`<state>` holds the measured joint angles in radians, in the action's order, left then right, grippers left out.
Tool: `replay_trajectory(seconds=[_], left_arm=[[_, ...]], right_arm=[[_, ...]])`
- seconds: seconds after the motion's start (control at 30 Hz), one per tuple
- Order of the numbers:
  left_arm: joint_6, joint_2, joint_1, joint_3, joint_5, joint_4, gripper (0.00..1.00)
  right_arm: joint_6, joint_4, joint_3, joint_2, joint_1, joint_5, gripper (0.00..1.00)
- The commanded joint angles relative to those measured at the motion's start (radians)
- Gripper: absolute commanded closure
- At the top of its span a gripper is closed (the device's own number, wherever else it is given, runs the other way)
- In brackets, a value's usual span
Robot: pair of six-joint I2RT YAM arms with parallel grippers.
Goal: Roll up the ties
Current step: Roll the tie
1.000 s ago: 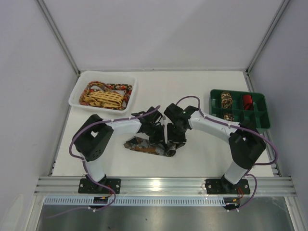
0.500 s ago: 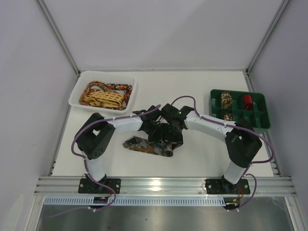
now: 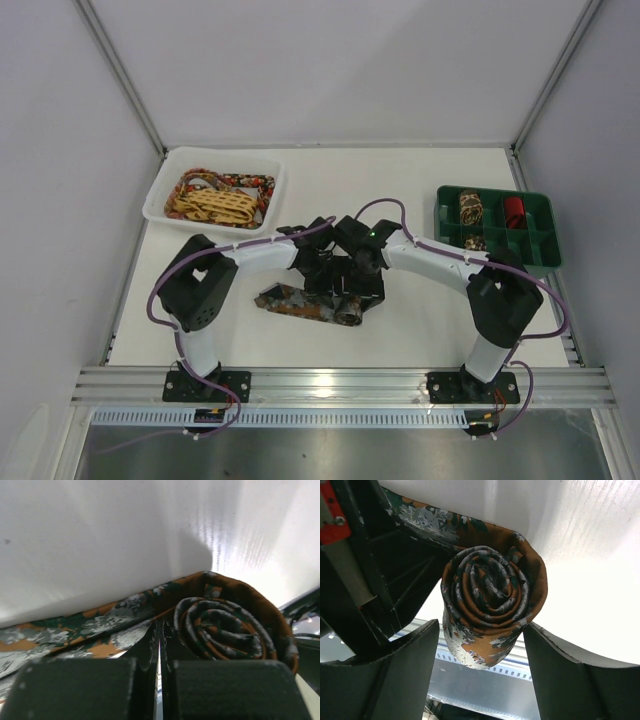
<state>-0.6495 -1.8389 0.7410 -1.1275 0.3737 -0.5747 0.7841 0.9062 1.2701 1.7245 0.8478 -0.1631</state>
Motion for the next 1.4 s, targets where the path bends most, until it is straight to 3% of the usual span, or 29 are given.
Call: replay_trajectory(seconds=[0.0, 0.43, 0.7, 1.0, 1.07, 1.13, 1.37], left_arm=[[0.039, 0.018, -0.003, -0.043, -0.110, -0.025, 1.00], [0.080, 0.182, -0.118, 0.029, -0.191, -0.062, 0.90], [0.094, 0.270, -0.229, 0.084, -0.174, -0.079, 0.90], [0.088, 0.310, -0.244, 0.095, -0.138, -0.088, 0.92], [0.080, 0.303, -0.244, 0.098, -0.093, -0.082, 0.94], [0.068, 0.299, -0.244, 0.107, -0.053, -0.067, 0.97], [0.027, 0.322, -0.238, 0.150, 0.046, -0.022, 0.98]], right_arm=[[-0.014, 0.005, 0.048, -0.032, 0.016, -0.032, 0.25], [-0.013, -0.012, 0.051, -0.065, 0.016, -0.055, 0.25], [-0.003, -0.180, 0.012, -0.013, 0.011, -0.130, 0.33], [0.020, -0.366, 0.005, 0.124, 0.010, -0.213, 0.47], [0.040, -0.433, -0.026, 0.130, 0.004, -0.246, 0.65], [0.061, -0.467, -0.069, 0.123, -0.007, -0.263, 0.74], [0.084, -0.546, -0.149, 0.037, -0.033, -0.268, 0.74]])
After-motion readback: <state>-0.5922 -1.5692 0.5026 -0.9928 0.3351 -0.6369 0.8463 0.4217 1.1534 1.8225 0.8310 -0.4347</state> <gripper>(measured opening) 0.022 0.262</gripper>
